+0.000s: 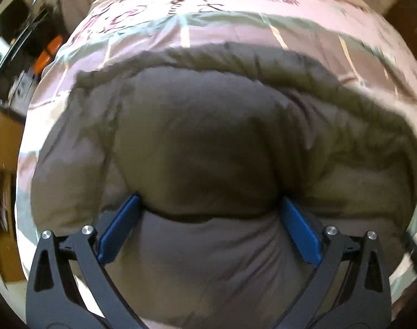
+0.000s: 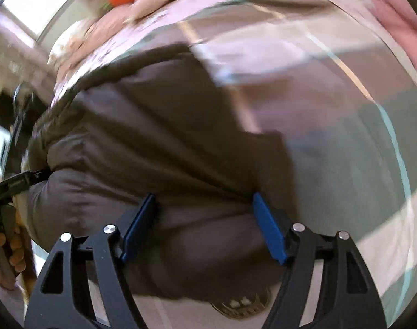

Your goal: Fold large clothes

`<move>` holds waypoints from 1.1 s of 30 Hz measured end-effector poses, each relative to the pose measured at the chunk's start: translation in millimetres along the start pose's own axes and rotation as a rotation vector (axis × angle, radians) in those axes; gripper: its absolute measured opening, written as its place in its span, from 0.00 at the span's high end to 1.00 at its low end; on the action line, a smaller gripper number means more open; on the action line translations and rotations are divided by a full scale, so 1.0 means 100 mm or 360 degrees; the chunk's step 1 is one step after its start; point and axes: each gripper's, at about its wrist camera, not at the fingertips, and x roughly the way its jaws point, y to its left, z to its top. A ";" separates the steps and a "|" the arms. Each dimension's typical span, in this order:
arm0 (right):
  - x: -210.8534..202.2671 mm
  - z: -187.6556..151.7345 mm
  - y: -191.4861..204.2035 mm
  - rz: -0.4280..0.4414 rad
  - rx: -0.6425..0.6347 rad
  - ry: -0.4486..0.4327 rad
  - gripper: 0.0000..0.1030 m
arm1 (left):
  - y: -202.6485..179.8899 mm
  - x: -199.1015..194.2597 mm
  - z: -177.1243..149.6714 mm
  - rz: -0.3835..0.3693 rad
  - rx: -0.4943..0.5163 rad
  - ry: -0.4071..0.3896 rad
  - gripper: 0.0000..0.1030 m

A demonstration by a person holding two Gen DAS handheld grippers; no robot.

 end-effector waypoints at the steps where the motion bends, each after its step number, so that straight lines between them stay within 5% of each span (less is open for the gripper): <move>1: -0.06 0.02 -0.03 0.0012 0.0017 -0.0026 0.28 | -0.02 -0.08 0.00 -0.0035 -0.0025 -0.0022 0.02; 9: -0.06 0.70 0.00 0.0175 0.0141 -0.0095 0.28 | -1.02 -0.27 -0.08 -0.0148 0.0217 -0.0099 0.02; 12: 0.26 0.93 0.23 0.0369 0.0007 0.0123 0.28 | -1.26 -0.22 -0.16 -0.0116 0.0262 -0.0084 0.02; 15: 0.68 1.09 0.38 0.0027 -0.0206 0.0203 0.28 | -1.31 -0.16 -0.25 -0.0130 0.0281 -0.0044 0.02; 16: 0.78 1.18 0.27 -0.0130 -0.0160 0.0174 0.28 | -1.29 -0.15 -0.26 -0.0115 0.0294 -0.0048 0.02; 19: 0.47 1.33 -0.24 -0.0237 0.0167 -0.0115 0.28 | -1.21 -0.16 -0.26 -0.0080 0.0313 -0.0071 0.02; 21: 0.11 1.25 -0.43 -0.0078 0.0253 -0.0251 0.28 | -1.06 -0.25 -0.23 -0.0080 0.0270 -0.0110 0.02; 25: -0.35 0.84 -0.30 0.0191 0.0143 -0.0246 0.28 | -0.86 -0.33 -0.20 -0.0070 0.0224 -0.0145 0.02; 29: -0.27 0.10 -0.15 0.0612 0.0120 0.0045 0.28 | -0.83 -0.16 -0.24 -0.0049 0.0227 -0.0078 0.02; 30: -0.18 0.01 -0.17 0.0544 0.0121 0.0093 0.28 | -0.84 -0.15 -0.25 -0.0039 0.0244 -0.0087 0.02; 33: 0.00 -0.13 -0.57 0.0309 0.0246 0.0140 0.68 | -0.82 -0.20 -0.27 -0.0051 0.0290 -0.0104 0.02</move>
